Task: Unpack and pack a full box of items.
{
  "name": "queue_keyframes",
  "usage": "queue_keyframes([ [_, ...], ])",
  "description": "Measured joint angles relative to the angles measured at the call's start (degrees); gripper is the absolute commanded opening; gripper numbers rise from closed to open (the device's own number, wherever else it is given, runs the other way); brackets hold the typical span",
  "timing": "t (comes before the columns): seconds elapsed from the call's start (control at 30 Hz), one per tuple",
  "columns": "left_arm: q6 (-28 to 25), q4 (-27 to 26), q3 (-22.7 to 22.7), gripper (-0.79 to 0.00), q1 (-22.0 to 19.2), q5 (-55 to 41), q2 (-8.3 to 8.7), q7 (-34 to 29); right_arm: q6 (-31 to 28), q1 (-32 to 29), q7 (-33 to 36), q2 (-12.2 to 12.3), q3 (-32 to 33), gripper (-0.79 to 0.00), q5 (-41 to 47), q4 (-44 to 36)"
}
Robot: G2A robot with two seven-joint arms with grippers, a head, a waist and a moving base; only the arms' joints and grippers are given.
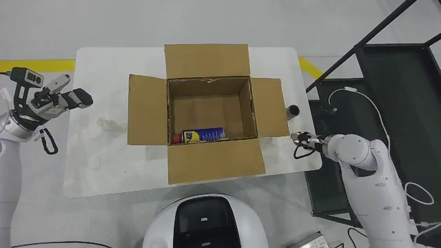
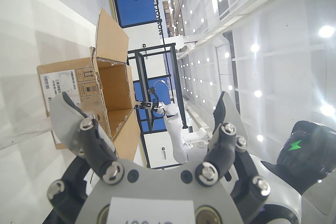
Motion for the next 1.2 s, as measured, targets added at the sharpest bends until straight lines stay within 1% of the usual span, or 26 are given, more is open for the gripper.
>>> queue_keyframes([
  [0.27,0.00,0.00,0.00,0.000,0.00,0.00,0.00,0.00,-1.70,4.67,-4.58,-0.31,-4.04,-0.785,1.61,8.37],
  [0.4,0.00,0.00,0.00,0.000,0.00,0.00,0.00,0.00,-2.21,8.18,-6.99,-0.47,-6.66,-0.785,0.46,14.35],
  [0.47,0.00,0.00,0.00,0.000,0.00,0.00,0.00,0.00,-2.19,9.90,-7.13,-0.51,-8.06,-0.785,-1.35,16.92],
  [0.53,0.00,0.00,0.00,0.000,0.00,0.00,0.00,0.00,-2.61,11.71,-7.56,-0.64,-8.96,-0.785,-0.80,19.42],
  [0.8,0.00,0.00,0.00,0.000,0.00,0.00,0.00,0.00,-3.56,15.05,-10.16,-0.73,-10.56,-0.785,-0.15,24.74],
  [0.83,0.00,0.00,0.00,0.000,0.00,0.00,0.00,0.00,-3.63,15.31,-10.29,-0.73,-10.78,-0.767,-0.37,25.17],
  [0.87,0.00,0.00,0.00,0.000,0.00,0.00,0.00,0.00,-3.66,15.58,-10.41,-0.73,-11.02,-0.539,-0.65,25.59],
  [0.9,0.00,0.00,0.00,0.000,0.00,0.00,0.00,0.00,-3.72,15.95,-10.56,-0.73,-11.29,-0.197,-0.80,26.10],
  [0.93,0.00,0.00,0.00,0.000,0.00,0.00,0.00,0.00,-3.80,16.21,-10.71,-0.74,-11.43,0.000,-0.72,26.46],
  [1.1,0.00,0.00,0.00,0.000,0.00,0.00,0.00,0.00,-3.65,16.99,-11.71,-0.77,-11.65,0.000,0.21,28.02],
  [1.2,0.00,0.00,0.00,0.000,0.00,0.00,0.00,0.00,-3.54,16.55,-12.37,-0.64,-11.16,0.000,0.48,27.62],
])
